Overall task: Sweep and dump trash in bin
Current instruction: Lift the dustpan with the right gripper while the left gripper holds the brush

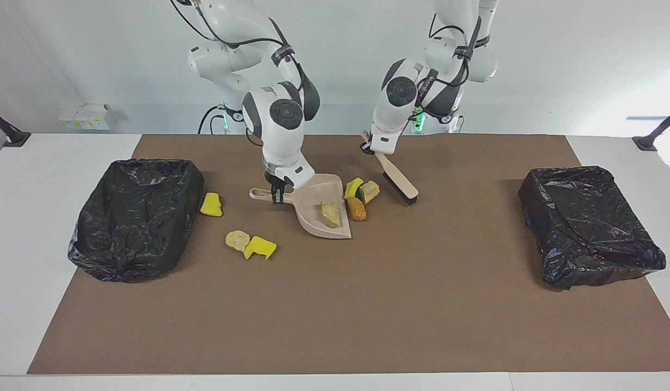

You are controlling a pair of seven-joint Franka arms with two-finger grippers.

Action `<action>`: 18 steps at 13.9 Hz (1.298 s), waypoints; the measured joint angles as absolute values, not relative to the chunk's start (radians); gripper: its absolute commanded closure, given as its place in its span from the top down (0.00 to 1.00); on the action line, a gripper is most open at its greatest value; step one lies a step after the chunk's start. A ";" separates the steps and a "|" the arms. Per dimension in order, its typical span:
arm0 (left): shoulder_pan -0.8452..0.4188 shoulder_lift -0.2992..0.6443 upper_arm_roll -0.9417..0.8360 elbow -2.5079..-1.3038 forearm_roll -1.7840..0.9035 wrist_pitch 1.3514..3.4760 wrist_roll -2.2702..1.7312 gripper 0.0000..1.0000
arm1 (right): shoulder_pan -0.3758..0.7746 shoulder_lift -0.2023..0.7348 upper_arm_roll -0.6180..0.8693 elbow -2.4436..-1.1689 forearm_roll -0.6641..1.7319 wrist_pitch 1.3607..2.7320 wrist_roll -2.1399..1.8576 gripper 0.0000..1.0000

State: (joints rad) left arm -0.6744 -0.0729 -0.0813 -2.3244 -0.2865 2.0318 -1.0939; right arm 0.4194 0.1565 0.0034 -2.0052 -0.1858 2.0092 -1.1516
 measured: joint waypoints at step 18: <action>-0.742 0.061 -0.080 -2.147 -0.390 2.156 -0.590 0.00 | 0.475 0.166 0.004 -2.017 -0.202 2.046 -1.038 0.00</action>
State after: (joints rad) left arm -0.7422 0.0613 -0.0799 -2.1471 -0.3902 2.1559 -0.5895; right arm 0.4747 0.1663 0.0042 -2.0170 -0.2021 2.0460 -1.0379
